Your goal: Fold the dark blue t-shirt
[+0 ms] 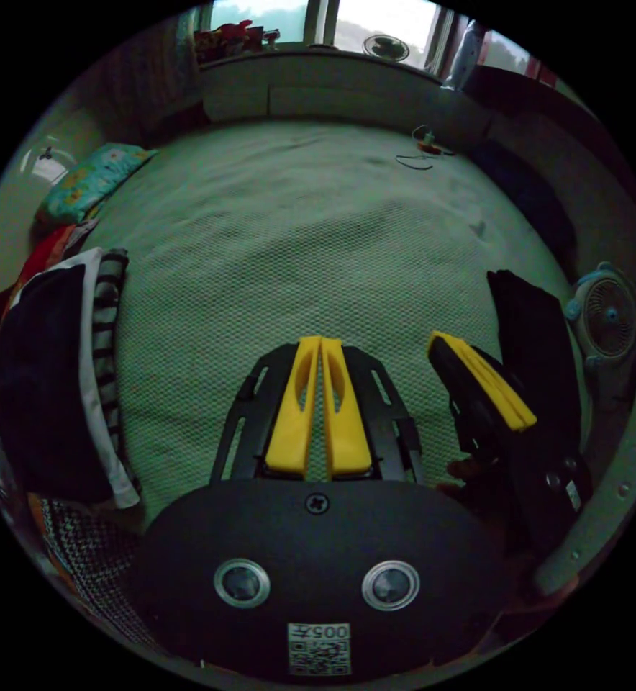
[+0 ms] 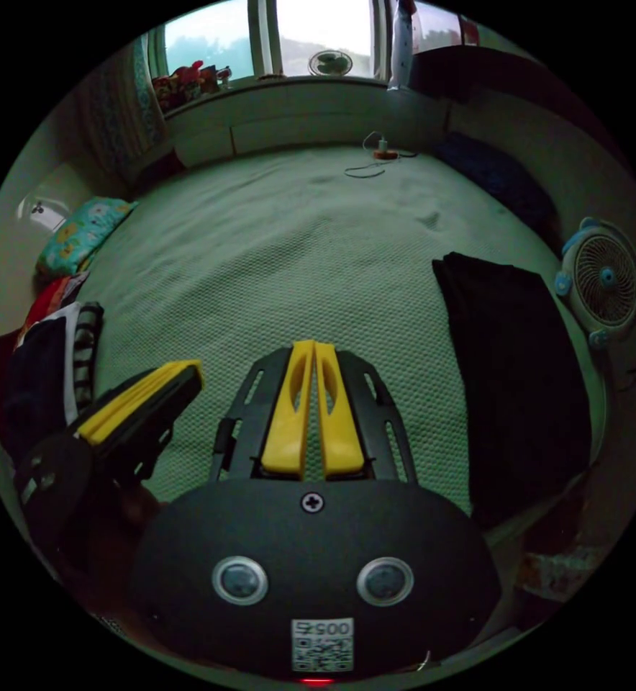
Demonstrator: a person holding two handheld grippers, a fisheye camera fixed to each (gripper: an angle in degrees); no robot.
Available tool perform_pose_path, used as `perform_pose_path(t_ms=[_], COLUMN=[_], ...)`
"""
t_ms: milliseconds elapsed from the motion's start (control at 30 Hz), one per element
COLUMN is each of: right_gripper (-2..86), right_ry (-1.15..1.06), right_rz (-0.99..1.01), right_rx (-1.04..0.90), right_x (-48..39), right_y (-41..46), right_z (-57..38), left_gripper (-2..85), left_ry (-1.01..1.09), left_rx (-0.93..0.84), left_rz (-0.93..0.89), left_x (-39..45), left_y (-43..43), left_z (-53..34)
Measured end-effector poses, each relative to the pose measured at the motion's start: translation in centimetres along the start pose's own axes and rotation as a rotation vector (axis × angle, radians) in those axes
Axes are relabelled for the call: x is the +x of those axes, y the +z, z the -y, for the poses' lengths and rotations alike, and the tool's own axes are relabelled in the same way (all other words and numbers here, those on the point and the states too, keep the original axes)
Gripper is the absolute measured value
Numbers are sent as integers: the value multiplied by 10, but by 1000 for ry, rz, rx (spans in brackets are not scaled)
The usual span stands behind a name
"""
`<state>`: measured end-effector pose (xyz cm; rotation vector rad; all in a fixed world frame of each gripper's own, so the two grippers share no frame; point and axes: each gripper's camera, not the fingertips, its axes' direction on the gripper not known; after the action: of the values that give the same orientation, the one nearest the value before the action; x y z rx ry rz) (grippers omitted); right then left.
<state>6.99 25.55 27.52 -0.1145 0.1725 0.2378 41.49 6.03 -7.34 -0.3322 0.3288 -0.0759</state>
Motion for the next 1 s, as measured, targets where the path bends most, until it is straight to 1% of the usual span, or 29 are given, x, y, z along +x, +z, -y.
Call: perform_pose_path(t_ms=[300,467,567,733,867,1000], right_gripper=[-12,-11,-11,-10,-10,-9], right_ry=[-11,-31,-48,-48,-44,-26], right_rz=[-30,8,63,2,1,-17], right_rx=[44,40,11,30,16,23], right_x=[-11,-14,-15,-21,-25,-26], right_y=[-16,-22,-23,-28,-28,-32], right_z=[-6,-8,-8,-10,-13,-15], left_gripper=[0,-1,-1,0,0,0], left_ry=[17,-41,-60,-61,23,23], left_rx=[76,118,135,161,133,135], left_rz=[127,122,78,77,65,60], left_x=[17,18,18,20,27,29], left_y=[-12,-20,-25,-36,-40,-44], left_z=[-11,-20,-25,-30,-32,-36])
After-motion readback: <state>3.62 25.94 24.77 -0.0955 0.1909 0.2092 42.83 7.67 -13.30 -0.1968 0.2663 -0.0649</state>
